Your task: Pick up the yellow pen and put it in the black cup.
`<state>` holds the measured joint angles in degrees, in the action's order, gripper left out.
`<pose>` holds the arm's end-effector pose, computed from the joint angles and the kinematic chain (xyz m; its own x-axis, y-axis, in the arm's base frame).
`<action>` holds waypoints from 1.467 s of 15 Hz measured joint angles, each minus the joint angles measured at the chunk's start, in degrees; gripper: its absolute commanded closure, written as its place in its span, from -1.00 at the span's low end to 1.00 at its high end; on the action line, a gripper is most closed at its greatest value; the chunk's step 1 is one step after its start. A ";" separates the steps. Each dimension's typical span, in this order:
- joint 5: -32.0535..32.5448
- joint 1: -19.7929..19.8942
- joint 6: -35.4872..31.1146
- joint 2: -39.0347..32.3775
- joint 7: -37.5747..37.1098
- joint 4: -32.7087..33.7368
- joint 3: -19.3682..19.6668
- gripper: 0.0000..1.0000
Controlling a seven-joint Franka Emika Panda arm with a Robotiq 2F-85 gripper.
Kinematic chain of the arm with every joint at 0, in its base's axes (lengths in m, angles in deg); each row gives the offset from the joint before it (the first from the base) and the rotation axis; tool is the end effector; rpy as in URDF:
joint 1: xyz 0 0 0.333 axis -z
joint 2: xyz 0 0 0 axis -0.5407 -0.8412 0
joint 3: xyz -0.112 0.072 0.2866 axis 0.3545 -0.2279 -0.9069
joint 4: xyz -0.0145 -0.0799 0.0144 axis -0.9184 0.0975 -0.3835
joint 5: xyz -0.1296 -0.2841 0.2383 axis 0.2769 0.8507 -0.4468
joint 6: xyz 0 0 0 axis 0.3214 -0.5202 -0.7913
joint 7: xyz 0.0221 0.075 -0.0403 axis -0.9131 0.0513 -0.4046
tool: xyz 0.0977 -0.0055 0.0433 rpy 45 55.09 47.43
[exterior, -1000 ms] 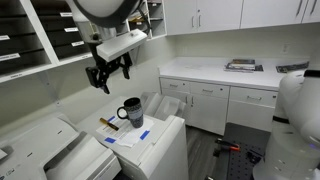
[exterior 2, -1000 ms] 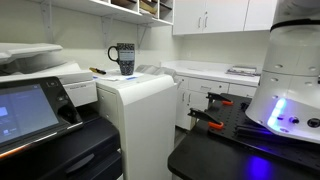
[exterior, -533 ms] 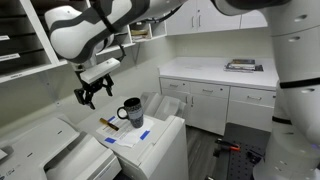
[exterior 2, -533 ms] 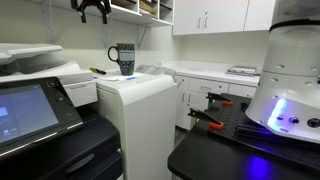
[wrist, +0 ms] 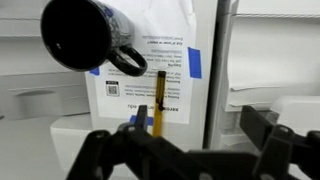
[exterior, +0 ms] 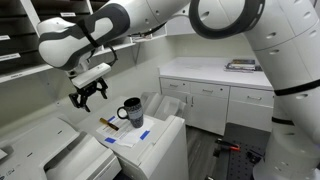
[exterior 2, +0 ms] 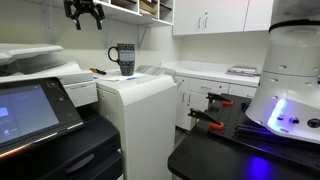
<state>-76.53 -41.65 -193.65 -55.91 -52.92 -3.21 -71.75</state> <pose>0.6948 0.1555 0.4276 0.9990 -0.0331 0.0285 -0.0364 -0.9913 0.1265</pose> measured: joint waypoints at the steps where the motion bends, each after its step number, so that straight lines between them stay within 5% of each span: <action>1: 0.00 0.00 0.08 -0.01 0.00 0.07 0.02 -1.00; 12: -5.85 4.12 -11.42 -3.69 10.24 -4.67 2.50 -1.00; 22: -7.05 4.94 -15.81 -9.96 11.40 -5.46 3.18 -1.00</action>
<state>-83.57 -36.72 -209.47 -65.87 -41.51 -8.67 -68.57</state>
